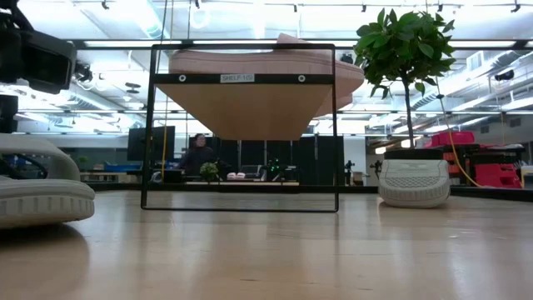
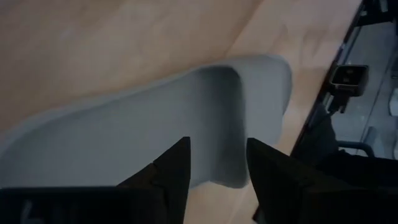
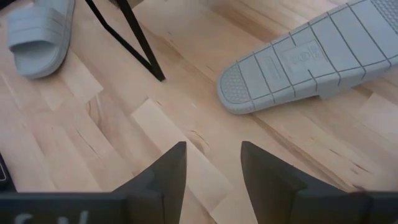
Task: Pick and place slides into the shelf
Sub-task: Put the bottom gray slides on top of the shelf
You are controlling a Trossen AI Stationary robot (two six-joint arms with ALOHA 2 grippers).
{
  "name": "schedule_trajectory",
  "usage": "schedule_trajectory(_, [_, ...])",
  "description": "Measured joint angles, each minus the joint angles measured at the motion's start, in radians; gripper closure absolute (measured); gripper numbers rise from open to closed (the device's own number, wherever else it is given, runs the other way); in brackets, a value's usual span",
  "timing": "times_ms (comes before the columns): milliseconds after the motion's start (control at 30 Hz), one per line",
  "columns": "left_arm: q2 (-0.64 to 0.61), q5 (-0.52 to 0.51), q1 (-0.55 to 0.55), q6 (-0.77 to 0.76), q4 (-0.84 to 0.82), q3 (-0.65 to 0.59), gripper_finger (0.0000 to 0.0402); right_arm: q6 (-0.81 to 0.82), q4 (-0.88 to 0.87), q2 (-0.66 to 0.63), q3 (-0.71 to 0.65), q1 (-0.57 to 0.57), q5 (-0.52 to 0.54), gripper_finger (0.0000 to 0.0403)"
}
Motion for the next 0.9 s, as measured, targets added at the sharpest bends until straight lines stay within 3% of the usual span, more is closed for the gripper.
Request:
schedule_trajectory(400, [0.13, -0.001, 0.0, 0.041, 0.093, 0.0, 0.0189, -0.002, 0.003, 0.0, 0.0, 0.0, 0.002, 0.0245])
schedule_trajectory(700, [0.242, 0.073, 0.0, 0.081, 0.285, 0.0, 0.0195, -0.007, 0.003, 0.0, 0.0, 0.0, 0.002, 0.0245])
schedule_trajectory(900, [0.257, 0.096, 0.0, 0.094, 0.288, 0.0, 0.0198, -0.008, 0.003, 0.0, 0.0, 0.0, 0.002, 0.0245])
